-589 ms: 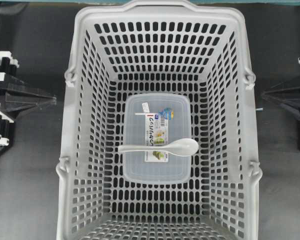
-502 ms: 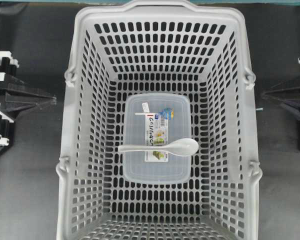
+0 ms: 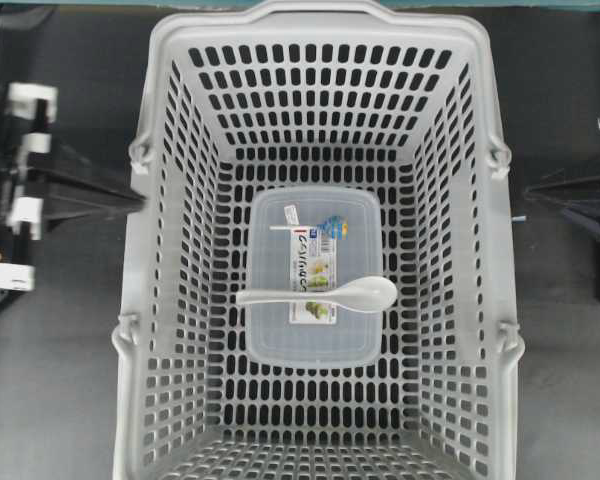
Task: Pick up the chinese spoon from the shopping basket with the left arm.
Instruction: 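Move the left gripper down into the basket toward the white spoon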
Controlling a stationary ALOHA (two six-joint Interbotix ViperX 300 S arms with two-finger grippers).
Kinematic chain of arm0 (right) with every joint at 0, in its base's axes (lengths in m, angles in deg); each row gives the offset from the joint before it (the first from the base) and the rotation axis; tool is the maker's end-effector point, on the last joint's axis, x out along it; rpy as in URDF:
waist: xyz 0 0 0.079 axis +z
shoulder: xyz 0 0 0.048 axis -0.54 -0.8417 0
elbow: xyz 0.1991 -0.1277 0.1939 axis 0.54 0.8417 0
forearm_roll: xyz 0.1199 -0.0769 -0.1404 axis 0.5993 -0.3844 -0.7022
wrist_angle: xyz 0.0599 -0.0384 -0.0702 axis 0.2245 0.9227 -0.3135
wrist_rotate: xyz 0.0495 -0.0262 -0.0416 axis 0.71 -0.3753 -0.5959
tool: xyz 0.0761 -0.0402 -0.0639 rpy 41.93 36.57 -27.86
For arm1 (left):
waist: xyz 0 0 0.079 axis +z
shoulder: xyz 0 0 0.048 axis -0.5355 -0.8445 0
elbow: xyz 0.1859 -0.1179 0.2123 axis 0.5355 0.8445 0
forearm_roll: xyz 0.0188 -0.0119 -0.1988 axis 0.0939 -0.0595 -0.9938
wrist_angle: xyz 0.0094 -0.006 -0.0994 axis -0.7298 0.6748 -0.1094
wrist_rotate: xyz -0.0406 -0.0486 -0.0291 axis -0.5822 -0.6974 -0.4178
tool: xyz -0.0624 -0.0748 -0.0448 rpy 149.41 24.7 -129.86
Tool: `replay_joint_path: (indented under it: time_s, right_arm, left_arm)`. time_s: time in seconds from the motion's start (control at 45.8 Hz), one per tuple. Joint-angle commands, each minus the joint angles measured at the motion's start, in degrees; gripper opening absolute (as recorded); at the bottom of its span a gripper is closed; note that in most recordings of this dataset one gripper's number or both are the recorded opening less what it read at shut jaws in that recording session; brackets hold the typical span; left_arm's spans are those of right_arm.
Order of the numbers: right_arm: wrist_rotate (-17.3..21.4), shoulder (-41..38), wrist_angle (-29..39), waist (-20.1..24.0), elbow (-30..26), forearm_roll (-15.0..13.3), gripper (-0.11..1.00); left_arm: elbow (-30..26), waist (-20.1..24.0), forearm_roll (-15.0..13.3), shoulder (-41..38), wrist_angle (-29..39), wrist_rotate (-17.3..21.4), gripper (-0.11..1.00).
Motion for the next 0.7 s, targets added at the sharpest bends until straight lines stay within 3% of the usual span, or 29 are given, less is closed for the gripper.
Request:
replay_joint_path:
  time_s: [0.0, 0.218, 0.502, 0.611, 0.677]
  right_arm:
    - [0.18, -0.18, -0.35, 0.0, -0.7, 0.18, 0.0]
    - [0.18, -0.09, -0.18, 0.0, -0.7, 0.18, 0.0]
    - [1.23, -0.09, 3.78, 0.53, -0.7, 0.26, 0.01]
    - [3.25, 0.0, 4.75, 0.7, -0.79, 0.26, 0.11]
    - [3.96, -0.09, 4.92, 0.79, -0.7, 0.26, 0.25]
  left_arm:
    - [-8.0, -0.79, 0.26, -5.45, 5.98, 0.09, 0.01]
    - [-19.42, -3.16, 0.26, -17.75, 16.7, 0.09, 0.01]
    - [-27.95, -4.57, 0.18, -30.32, 23.12, 0.0, 0.01]
    - [-29.53, -4.57, 0.26, -32.87, 24.08, -0.09, 0.01]
    - [-30.32, -4.57, 0.18, -34.45, 25.05, 0.0, 0.01]
